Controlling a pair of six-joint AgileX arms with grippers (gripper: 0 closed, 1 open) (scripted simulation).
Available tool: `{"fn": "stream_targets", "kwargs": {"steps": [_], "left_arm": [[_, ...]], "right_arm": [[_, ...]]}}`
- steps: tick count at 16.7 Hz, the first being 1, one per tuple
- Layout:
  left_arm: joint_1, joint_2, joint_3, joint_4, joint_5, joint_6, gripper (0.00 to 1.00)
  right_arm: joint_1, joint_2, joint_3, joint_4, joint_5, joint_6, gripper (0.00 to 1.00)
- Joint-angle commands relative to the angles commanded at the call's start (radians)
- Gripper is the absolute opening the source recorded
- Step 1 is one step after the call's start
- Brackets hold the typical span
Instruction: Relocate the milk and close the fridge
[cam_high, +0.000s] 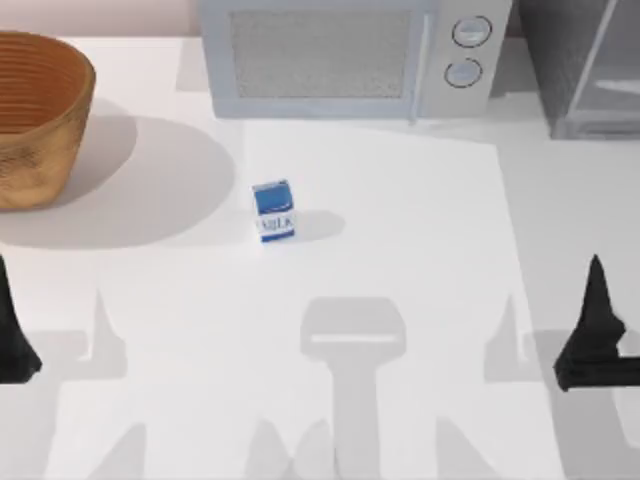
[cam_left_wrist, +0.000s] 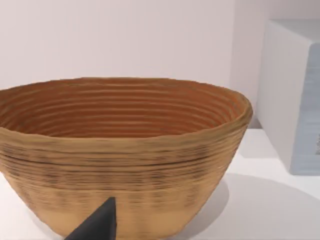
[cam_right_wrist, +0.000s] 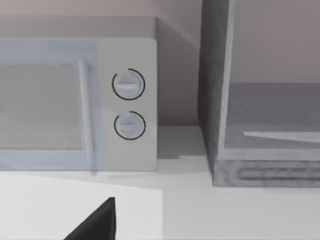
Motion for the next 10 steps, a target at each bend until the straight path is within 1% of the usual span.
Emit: {"fn": "stream_targets", "kwargs": {"steps": [6, 10], "left_arm": [[0.0, 0.0, 0.0, 0.0, 0.0, 0.0, 1.0], [0.0, 0.0, 0.0, 0.0, 0.0, 0.0, 1.0]], "right_arm": [[-0.002, 0.01, 0.007, 0.006, -0.001, 0.0, 1.0], [0.005, 0.158, 0.12, 0.085, -0.011, 0.0, 1.0]]}}
